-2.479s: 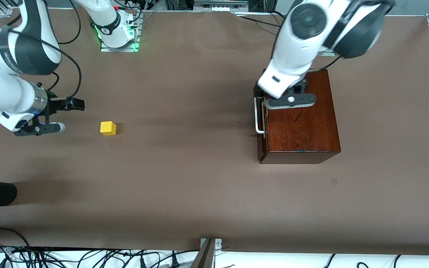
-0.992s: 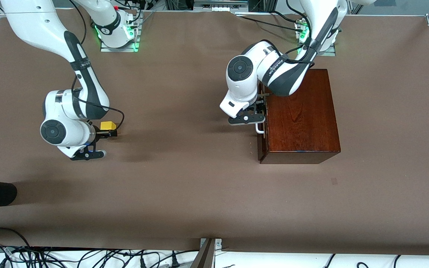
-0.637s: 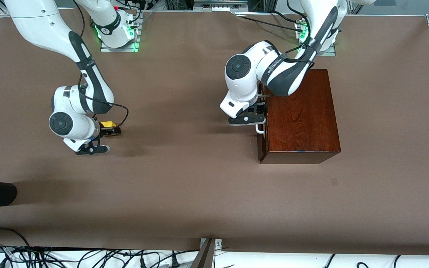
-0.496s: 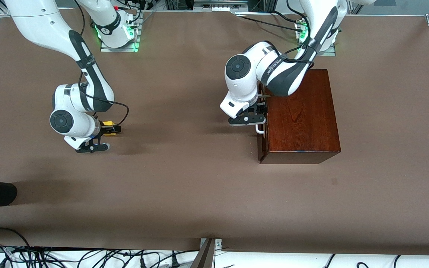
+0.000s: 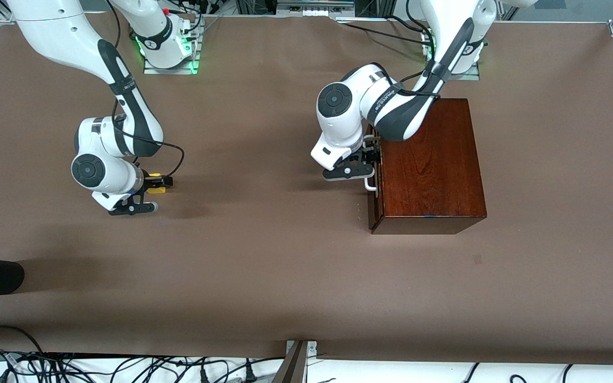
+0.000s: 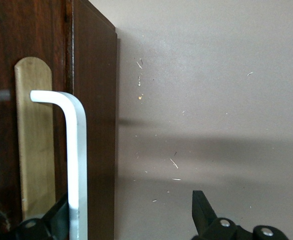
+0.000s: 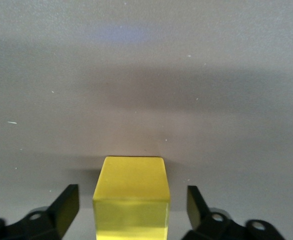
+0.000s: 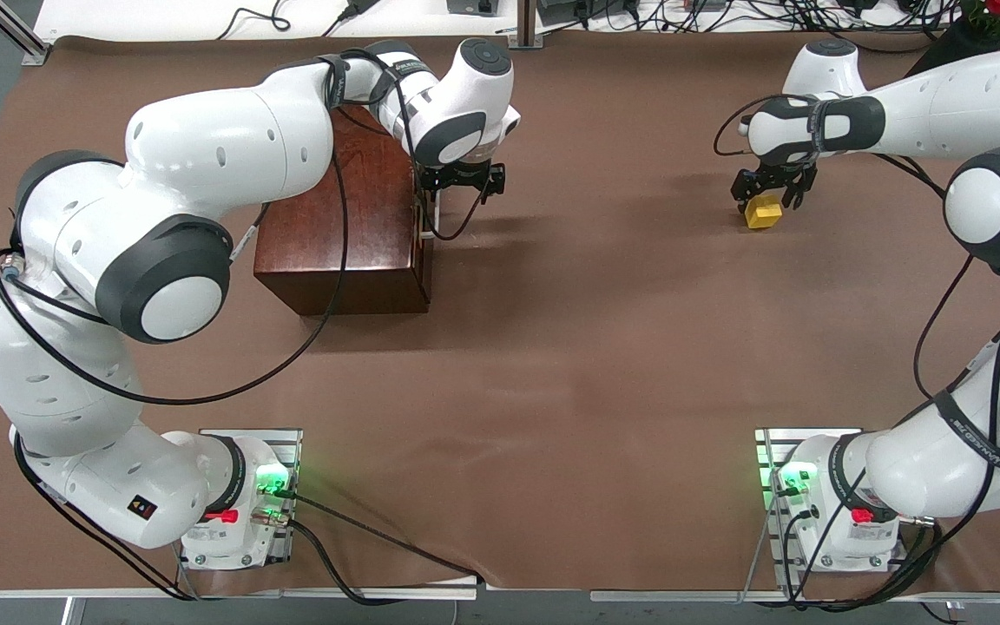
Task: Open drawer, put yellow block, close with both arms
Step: 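Grasp the yellow cube with the right gripper while the left gripper grips the handle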
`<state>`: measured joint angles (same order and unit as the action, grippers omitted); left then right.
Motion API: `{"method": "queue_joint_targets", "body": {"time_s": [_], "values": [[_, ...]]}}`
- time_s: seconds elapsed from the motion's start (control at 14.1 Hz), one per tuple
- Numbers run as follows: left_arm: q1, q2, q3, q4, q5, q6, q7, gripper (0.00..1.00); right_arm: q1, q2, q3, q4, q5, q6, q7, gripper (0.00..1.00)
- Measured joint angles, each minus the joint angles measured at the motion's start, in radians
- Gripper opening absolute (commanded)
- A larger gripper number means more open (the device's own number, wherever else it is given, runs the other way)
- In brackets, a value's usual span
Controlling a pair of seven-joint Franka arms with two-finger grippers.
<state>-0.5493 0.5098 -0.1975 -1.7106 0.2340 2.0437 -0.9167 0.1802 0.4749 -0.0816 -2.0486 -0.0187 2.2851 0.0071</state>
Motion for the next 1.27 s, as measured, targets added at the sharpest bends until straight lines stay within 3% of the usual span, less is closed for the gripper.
{"method": "queue_joint_targets", "body": {"time_s": [0.07,0.14,0.99,1.27], "values": [[0.000,0.001,0.000,0.000,0.000,0.000,0.000,1.00,0.000,0.000,0.000,-0.003,0.000,0.000,0.000,0.22],[0.000,0.001,0.000,0.000,-0.003,0.000,-0.001,1.00,0.001,0.000,0.000,-0.005,0.000,0.000,0.000,0.14],[-0.011,0.000,-0.002,-0.014,-0.015,-0.002,-0.001,1.00,0.001,-0.030,0.000,0.009,0.000,-0.012,0.000,0.15],[-0.015,-0.001,-0.009,-0.013,-0.055,0.001,-0.018,1.00,0.001,-0.054,0.000,0.102,0.000,-0.173,0.010,0.15]]}}
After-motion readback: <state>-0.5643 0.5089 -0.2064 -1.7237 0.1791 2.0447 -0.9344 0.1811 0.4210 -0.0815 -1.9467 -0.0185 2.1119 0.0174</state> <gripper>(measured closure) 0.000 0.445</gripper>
